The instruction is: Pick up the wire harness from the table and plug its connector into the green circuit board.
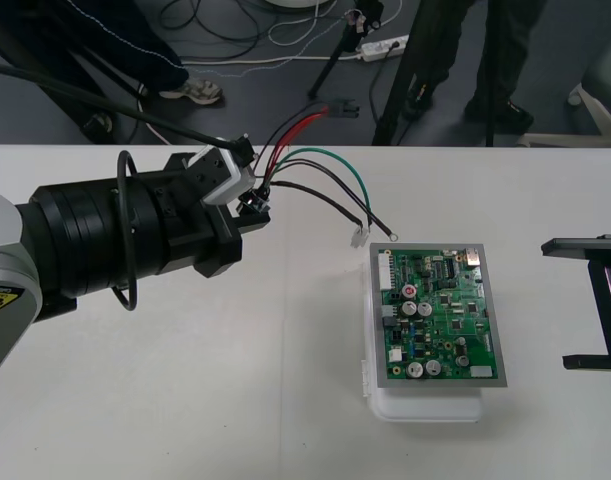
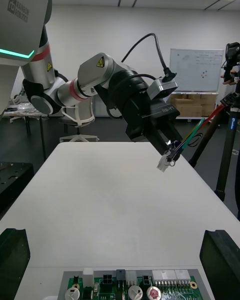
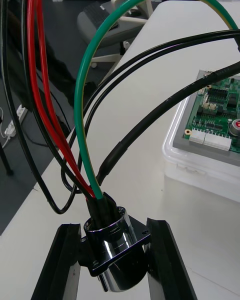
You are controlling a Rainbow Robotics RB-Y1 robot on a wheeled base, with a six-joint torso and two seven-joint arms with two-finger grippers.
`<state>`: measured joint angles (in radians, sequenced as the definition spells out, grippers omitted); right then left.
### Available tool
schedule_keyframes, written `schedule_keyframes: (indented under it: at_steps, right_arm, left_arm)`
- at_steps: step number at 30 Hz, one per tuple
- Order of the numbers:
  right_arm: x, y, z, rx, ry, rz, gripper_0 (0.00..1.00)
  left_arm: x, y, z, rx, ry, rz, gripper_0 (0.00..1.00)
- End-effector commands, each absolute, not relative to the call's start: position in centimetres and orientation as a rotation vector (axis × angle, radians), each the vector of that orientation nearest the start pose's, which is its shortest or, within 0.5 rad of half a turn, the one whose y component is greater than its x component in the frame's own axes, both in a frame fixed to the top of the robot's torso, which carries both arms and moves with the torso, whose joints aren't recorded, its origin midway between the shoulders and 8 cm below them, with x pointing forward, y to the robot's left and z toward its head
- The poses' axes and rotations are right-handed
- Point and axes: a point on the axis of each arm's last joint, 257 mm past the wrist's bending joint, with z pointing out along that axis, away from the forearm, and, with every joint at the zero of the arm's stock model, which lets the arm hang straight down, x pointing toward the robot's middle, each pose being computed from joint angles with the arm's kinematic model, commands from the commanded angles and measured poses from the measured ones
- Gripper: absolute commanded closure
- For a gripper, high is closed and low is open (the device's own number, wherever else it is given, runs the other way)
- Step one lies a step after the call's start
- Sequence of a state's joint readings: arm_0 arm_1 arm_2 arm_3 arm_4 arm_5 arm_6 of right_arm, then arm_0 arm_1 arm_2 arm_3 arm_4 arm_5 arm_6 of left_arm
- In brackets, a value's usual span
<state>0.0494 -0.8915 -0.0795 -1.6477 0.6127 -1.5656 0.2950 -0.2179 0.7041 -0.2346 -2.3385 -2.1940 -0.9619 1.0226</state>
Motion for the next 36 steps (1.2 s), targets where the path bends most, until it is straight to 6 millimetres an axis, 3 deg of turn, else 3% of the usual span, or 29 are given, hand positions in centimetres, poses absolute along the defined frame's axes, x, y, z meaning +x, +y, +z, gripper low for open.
schedule_keyframes:
  at_steps: [1, 8, 18, 36]
  right_arm:
    - [27.5, -20.7, -7.5, -1.293, 0.907, 0.976, 0.00]
    - [27.5, -20.7, -7.4, -1.287, 0.915, 0.986, 0.00]
    - [27.5, -20.7, -7.2, -1.272, 0.925, 1.008, 0.00]
    - [27.0, -19.9, -6.8, -1.254, 0.929, 1.060, 0.00]
  left_arm:
    - [41.1, 3.5, -5.6, 1.320, 1.294, -0.138, 1.00]
    - [40.7, 1.8, -4.6, 1.411, 1.180, -0.073, 1.00]
    - [40.9, 0.9, -3.7, 1.468, 1.049, 0.037, 1.00]
    - [43.8, -1.9, -3.5, 1.403, 0.953, 0.157, 1.00]
